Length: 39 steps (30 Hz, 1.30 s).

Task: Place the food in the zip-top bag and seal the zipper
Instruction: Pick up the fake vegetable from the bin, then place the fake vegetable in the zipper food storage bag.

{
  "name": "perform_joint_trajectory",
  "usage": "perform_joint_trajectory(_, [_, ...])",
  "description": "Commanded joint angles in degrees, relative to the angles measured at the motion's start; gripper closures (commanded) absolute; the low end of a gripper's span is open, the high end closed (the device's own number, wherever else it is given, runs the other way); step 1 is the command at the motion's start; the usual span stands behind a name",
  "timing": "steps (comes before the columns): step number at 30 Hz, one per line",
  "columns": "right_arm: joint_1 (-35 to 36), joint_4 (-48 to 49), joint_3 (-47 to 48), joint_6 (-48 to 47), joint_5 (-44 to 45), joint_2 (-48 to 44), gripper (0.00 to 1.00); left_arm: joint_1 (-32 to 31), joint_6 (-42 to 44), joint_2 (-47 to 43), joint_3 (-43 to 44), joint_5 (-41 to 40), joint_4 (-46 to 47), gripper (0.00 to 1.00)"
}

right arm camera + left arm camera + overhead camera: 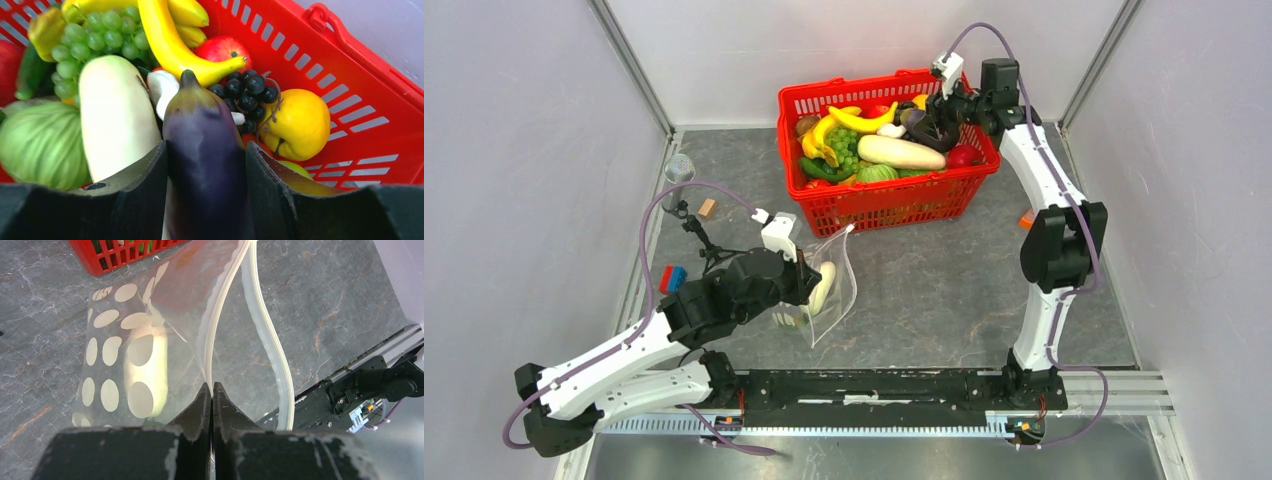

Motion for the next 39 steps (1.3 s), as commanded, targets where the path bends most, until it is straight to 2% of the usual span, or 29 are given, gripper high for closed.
perform_joint_trajectory(1, [-0.1, 15.1, -4.7, 13.3, -3.0, -9.8, 0.79, 0.3, 1.2, -0.8, 1.1, 0.4, 1.7, 0.98])
perform_joint_trajectory(8, [-0.1, 24.1, -15.1, 23.8, -4.7, -20.0, 0.84, 0.3, 0.4, -2.7, -0.2, 1.0, 2.2, 0.98])
perform_joint_trajectory(13, [2.4, 38.8, -31.7, 36.7, -7.3, -32.0, 0.85, 0.3, -0.3, -4.0, -0.8, 0.6, 2.1, 0.98])
perform_joint_trajectory(15, [5.7, 44.8, -38.8, 40.2, -7.3, -38.4, 0.83, 0.3, -0.8, -4.2, -0.8, 0.5, 2.0, 0.98])
perform_joint_trajectory(20, [17.1, 51.2, -55.4, 39.5, -3.1, -52.8, 0.83, 0.4, -1.1, -4.4, -0.3, 1.1, 2.0, 0.98])
perform_joint_trajectory(23, [22.4, 60.2, -64.5, 42.6, -6.1, -59.8, 0.82, 0.4, -0.4, -4.3, 0.3, 3.9, 1.8, 0.98])
perform_joint_trajectory(25, [26.6, 62.4, -68.9, 41.7, -7.2, -62.9, 0.82, 0.4, 0.9, -4.4, 0.9, 7.1, 1.7, 0.98])
perform_joint_trajectory(28, [31.7, 59.4, -70.8, 37.4, -5.3, -66.0, 0.82, 0.4, 1.5, -4.4, 2.4, 10.0, -0.7, 0.98])
perform_joint_trajectory(32, [37.7, 51.1, -68.3, 30.5, -4.6, -65.2, 0.82, 0.4, 2.2, -4.5, 3.3, 13.1, -2.4, 0.98])
perform_joint_trajectory(35, [42.4, 50.0, -67.2, 26.2, -4.0, -62.1, 0.81, 0.4, 3.1, -4.7, 4.5, 13.2, -2.9, 0.98])
perform_joint_trajectory(39, [47.0, 44.4, -60.8, 19.3, -4.7, -55.1, 0.81, 0.4, 5.1, -3.0, 7.1, 13.4, -5.8, 0.98])
